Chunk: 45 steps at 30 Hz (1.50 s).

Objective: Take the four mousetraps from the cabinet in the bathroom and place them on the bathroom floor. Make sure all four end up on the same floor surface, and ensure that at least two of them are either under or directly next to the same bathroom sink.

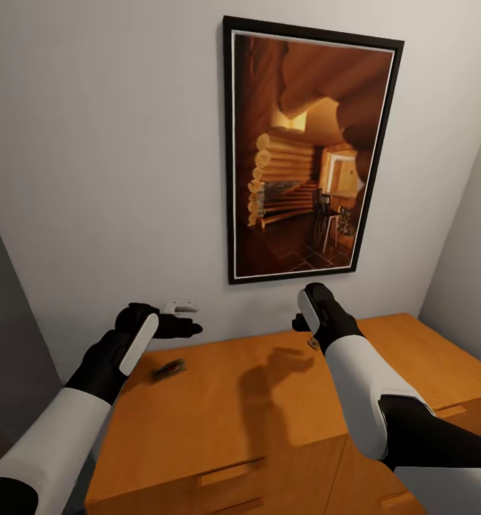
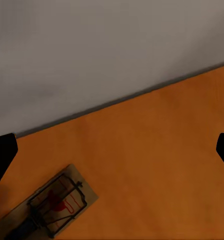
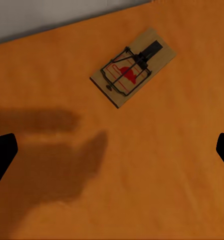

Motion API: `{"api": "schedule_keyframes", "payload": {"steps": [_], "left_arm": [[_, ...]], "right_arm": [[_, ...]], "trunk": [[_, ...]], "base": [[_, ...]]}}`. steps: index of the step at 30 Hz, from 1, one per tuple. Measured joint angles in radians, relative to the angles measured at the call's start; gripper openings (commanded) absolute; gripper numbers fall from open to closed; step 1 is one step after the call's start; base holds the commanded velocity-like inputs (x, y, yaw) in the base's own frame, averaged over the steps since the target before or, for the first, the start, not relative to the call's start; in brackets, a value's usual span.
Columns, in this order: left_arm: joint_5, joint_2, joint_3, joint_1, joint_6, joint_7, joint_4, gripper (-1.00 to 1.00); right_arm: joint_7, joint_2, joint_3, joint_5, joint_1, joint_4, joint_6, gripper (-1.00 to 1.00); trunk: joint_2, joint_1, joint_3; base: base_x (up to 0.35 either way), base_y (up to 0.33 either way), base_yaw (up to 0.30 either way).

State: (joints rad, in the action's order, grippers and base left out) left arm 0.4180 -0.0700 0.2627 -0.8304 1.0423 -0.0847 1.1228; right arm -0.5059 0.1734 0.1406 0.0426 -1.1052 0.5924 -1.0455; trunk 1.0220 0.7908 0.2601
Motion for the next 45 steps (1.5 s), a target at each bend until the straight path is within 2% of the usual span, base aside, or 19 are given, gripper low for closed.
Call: {"api": "schedule_keyframes", "payload": {"steps": [12,16,18,19,25,26,29,31,36,41,45], "left_arm": [[0.003,0.002,0.001,0.000,0.000,0.000,0.001,1.00],[0.019,0.012,0.004,0.000,0.001,0.001,-0.001,1.00],[0.030,0.022,0.005,0.000,0.001,0.001,-0.003,1.00],[0.042,0.035,0.006,0.000,0.001,0.001,-0.005,1.00],[0.058,0.091,0.010,0.000,0.001,0.000,-0.021,1.00],[0.062,0.109,0.013,0.000,0.001,0.000,-0.026,1.00],[0.062,0.134,0.026,0.000,0.001,0.000,-0.031,1.00],[0.065,0.153,0.048,0.000,0.001,0.001,-0.034,1.00],[0.080,0.173,0.099,0.000,0.001,0.001,-0.036,1.00],[0.124,0.178,0.120,0.000,0.001,0.001,-0.036,1.00],[0.144,0.176,0.126,0.000,0.001,0.000,-0.036,1.00]], "right_arm": [[0.000,0.000,0.001,0.000,0.000,0.000,0.000,1.00],[0.000,0.000,0.001,0.000,0.000,0.000,0.000,1.00],[0.000,0.000,0.001,0.000,0.000,0.000,0.000,1.00],[0.000,0.000,0.001,0.000,0.000,0.000,0.000,1.00],[0.000,0.000,0.001,0.000,0.000,0.000,0.000,1.00],[0.000,0.000,0.001,0.000,0.000,0.000,0.000,1.00],[0.000,0.000,0.001,0.000,0.000,0.000,0.000,1.00],[0.000,0.000,0.001,0.000,0.000,-0.001,0.000,1.00],[0.000,0.000,0.001,0.000,0.000,-0.001,0.000,1.00],[0.000,0.000,0.001,0.000,0.000,-0.001,0.000,1.00],[0.001,0.000,0.002,0.000,0.000,0.000,0.000,1.00]], "trunk": [[0.000,0.000,0.000],[0.000,0.000,0.000],[0.000,0.000,0.000],[0.000,0.000,0.000],[0.000,0.000,0.000],[0.000,0.000,0.000],[0.000,0.000,0.000],[0.000,0.000,0.000],[0.000,0.000,0.000],[0.000,0.000,0.000],[0.000,0.000,0.000]], "base": [[0.123,-0.087,0.000],[0.018,-0.012,0.000],[0.008,-0.006,0.000],[0.005,-0.003,0.000],[0.002,-0.001,0.000],[0.000,0.000,0.000],[0.000,0.000,0.000],[0.000,0.000,0.000],[0.000,0.000,0.000],[0.000,0.000,0.000],[0.000,0.000,0.000]]}}
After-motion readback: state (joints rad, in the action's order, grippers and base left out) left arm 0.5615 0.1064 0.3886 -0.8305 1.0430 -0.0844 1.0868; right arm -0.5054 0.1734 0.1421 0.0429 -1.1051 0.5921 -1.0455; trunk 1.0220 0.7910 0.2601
